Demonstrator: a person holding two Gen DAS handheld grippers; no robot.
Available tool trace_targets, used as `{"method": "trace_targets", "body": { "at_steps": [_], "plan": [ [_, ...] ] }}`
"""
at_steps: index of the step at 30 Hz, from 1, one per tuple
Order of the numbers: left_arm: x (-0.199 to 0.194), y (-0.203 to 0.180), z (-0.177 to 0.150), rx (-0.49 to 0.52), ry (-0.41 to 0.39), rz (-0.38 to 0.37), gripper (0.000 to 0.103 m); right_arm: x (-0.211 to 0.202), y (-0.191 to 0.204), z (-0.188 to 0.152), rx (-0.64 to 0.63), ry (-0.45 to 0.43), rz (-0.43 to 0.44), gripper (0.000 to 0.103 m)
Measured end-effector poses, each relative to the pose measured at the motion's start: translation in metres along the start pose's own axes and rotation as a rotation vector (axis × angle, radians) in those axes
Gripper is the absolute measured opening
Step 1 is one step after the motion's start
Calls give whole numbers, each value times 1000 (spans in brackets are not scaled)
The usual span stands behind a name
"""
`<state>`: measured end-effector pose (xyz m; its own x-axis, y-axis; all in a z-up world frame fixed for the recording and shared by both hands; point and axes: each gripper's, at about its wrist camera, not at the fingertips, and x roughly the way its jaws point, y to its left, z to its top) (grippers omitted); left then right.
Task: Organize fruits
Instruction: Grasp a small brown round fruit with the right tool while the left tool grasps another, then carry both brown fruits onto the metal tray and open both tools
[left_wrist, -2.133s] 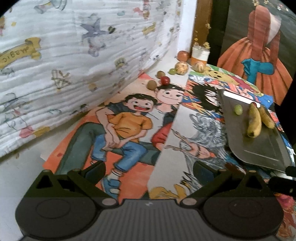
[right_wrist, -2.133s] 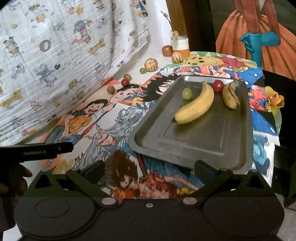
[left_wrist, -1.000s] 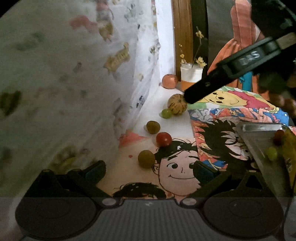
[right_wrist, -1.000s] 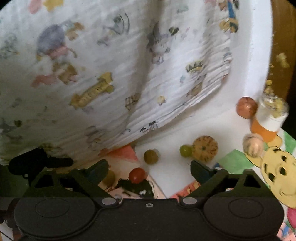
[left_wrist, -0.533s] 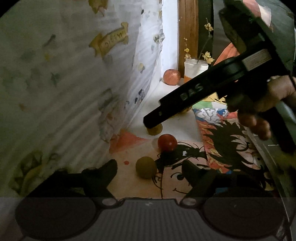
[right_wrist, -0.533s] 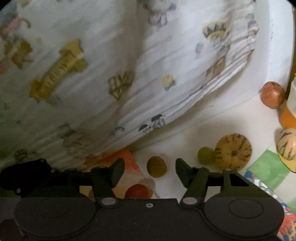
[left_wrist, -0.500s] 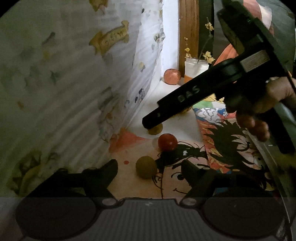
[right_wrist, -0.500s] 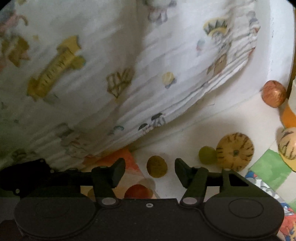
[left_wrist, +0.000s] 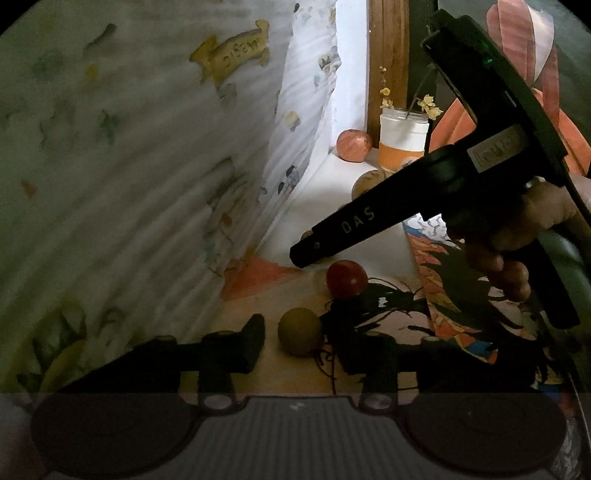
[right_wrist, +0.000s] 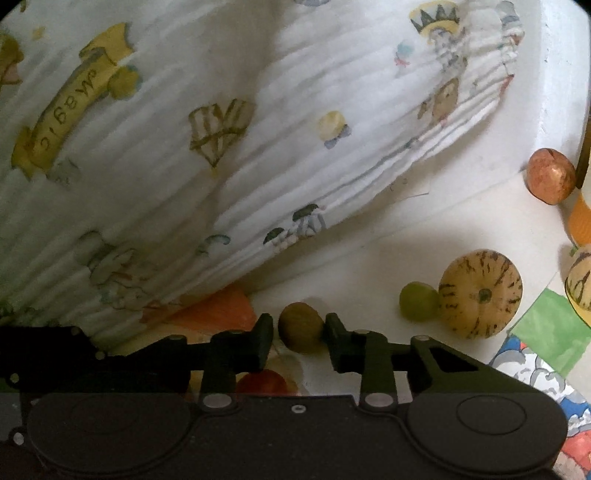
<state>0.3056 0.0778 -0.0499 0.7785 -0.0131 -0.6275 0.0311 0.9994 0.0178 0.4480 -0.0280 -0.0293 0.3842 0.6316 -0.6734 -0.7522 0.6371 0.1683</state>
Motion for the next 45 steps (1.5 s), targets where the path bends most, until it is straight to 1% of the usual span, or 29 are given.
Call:
{"method": "trace_targets", "body": {
  "at_steps": [3,9,15,20,27,36,40,45],
  "plan": [
    [1,1,2,-3,9,-2,30,-1,1,-2,22,-7,-2,30],
    [-3,1,5,-27,21,-2,30,-13,-6,0,45,-41,-12,30],
    [-17,-3,9,-38,8,1,30,-45,-2,-2,50,-78,-16,30],
    [-37,-11,16,-42,-14,-1,30,-83,3,-9,51,-120,-24,30],
    [-70,-27,27,-49,-53,-8,30,-147,11,-32,58,-178,-51,30],
    [-111,-64,33,-33,-93,-34,30,-213,20,-65,99,-250,-79,30],
    [-126,-81,32,-28,-100,-53,30,-234,18,-87,124,-264,-92,30],
    [-140,-101,25,-44,-96,-84,30,-259,15,-115,144,-258,-128,30]
  ]
}}
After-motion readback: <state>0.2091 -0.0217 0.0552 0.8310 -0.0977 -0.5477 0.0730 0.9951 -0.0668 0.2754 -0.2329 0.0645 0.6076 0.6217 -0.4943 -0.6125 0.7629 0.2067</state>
